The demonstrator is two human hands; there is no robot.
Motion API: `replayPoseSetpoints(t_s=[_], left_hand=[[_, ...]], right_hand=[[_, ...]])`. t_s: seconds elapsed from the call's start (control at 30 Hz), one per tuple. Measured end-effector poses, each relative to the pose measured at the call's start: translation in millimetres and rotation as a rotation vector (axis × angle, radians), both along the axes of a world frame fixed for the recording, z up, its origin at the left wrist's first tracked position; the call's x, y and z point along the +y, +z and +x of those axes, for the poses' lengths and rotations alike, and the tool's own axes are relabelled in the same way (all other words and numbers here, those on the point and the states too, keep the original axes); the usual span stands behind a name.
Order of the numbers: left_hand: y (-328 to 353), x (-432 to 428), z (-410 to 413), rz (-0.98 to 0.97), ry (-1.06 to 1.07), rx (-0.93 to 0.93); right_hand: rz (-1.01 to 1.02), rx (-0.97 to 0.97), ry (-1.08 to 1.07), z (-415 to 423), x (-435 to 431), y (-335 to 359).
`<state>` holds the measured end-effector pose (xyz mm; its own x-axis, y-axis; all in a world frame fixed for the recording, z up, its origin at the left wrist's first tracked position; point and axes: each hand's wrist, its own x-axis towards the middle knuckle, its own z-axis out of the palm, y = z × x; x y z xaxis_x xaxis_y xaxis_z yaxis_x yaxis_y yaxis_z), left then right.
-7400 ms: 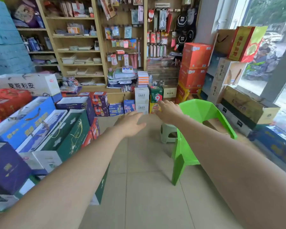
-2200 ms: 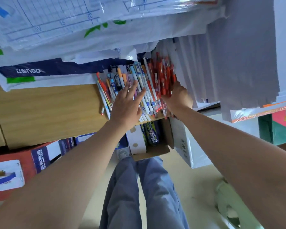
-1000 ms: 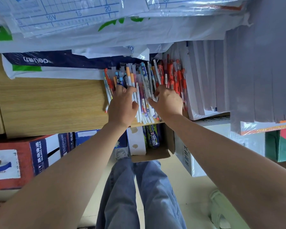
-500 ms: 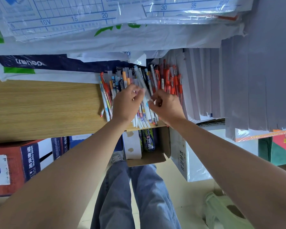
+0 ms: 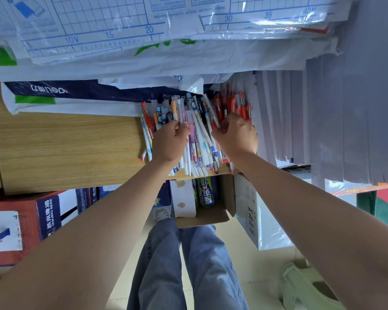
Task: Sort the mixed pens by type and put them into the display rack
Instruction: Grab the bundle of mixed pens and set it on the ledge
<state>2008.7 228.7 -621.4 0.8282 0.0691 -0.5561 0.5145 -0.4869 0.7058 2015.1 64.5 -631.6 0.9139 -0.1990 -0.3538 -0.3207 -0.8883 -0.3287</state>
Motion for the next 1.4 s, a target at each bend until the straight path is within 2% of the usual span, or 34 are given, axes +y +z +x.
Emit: replayPoseSetpoints(t_s=[0.1, 0.23, 0.47, 0.6, 0.67, 0.73, 0.83, 0.9, 1.23, 1.4], left_hand=[[2, -1, 2, -0.135, 0.082, 0.057], [14, -9, 7, -0.357, 0.201, 0.146], [19, -3, 4, -0.421, 0.154, 0.103], [14, 2, 5, -0.361, 0.157, 0.112], [14, 4, 6, -0.321, 0.234, 0.099], [13, 10, 7, -0.341, 0.33, 0.083], [11, 20, 4, -0.338, 0.322, 0.103], [8, 23, 2, -0.331, 0.309, 0.133], [3, 28, 0, -0.322, 0.292, 0.156], [7, 35, -2, -0.348, 0.335, 0.17]], right_hand=[[0.227, -0.055, -0.018, 0, 1, 5], [0.511, 0.033, 0.172, -5, 18, 18], [0.543, 0.172, 0.226, 0, 23, 16], [0.576, 0.221, 0.317, 3, 23, 21], [0.512, 0.109, 0.269, 7, 22, 19], [0.327, -0.048, 0.181, 11, 18, 11], [0.038, 0.02, 0.16, 13, 19, 3], [-0.03, 0.066, 0.195, 12, 24, 2], [-0.158, 0.152, 0.2, 23, 36, 9], [0.046, 0.08, 0.054, 23, 30, 11]])
